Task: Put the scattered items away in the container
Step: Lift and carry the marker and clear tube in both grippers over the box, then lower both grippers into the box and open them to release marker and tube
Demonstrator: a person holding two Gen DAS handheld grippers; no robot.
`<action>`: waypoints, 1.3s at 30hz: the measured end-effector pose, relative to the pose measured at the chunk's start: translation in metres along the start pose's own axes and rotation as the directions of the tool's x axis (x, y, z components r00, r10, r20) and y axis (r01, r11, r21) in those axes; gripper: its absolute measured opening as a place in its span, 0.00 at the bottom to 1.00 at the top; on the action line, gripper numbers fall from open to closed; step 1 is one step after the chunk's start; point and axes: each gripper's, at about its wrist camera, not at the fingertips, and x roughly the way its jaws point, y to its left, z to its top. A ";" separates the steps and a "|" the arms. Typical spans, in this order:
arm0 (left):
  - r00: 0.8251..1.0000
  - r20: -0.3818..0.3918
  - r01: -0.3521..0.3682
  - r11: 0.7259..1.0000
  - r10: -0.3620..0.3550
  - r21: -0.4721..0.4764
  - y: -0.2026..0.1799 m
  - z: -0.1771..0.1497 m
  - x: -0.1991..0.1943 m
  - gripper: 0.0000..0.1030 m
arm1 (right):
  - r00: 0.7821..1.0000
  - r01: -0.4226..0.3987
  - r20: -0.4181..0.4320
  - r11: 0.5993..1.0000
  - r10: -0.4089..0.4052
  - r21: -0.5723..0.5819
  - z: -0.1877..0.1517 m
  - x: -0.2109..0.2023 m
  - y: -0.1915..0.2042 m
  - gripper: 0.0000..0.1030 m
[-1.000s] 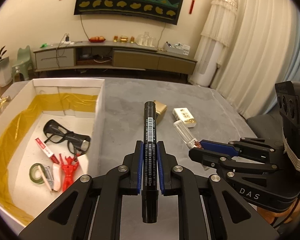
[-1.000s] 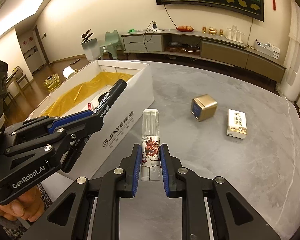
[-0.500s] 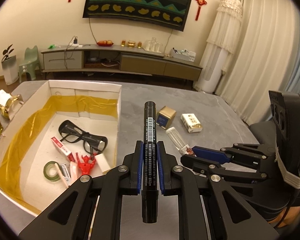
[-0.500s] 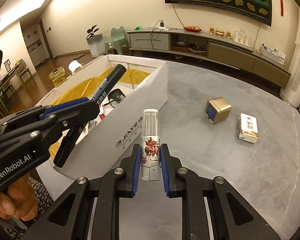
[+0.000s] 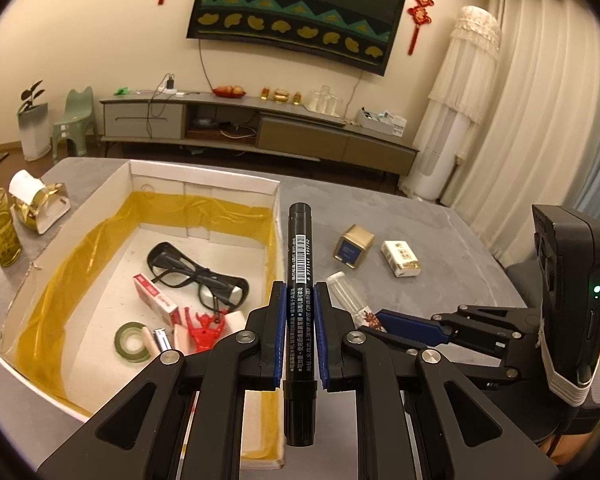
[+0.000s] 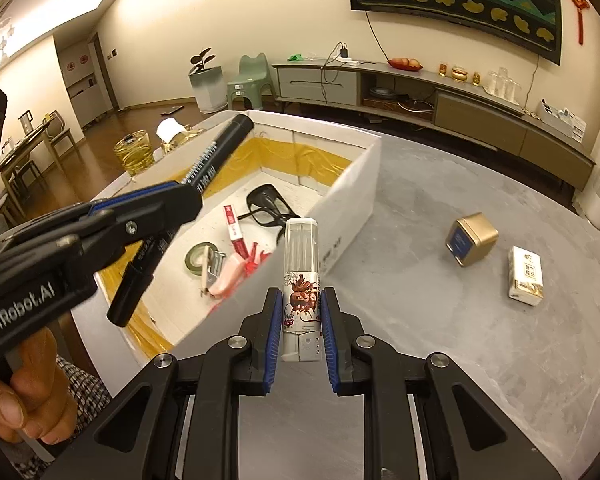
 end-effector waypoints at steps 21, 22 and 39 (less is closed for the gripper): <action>0.995 0.069 -0.060 0.988 0.071 -0.144 0.076 0.015 -0.021 0.13 | 0.997 -0.060 0.040 0.998 0.059 0.013 0.028 0.013 0.039 0.20; 0.995 0.069 -0.062 0.987 0.073 -0.148 0.078 0.015 -0.020 0.13 | 0.997 -0.064 0.038 0.998 0.063 0.017 0.029 0.015 0.039 0.20; 0.999 -0.005 -0.034 0.968 0.034 -0.250 0.125 0.040 0.008 0.13 | 0.995 -0.100 0.000 0.991 0.101 0.093 0.090 0.058 0.011 0.20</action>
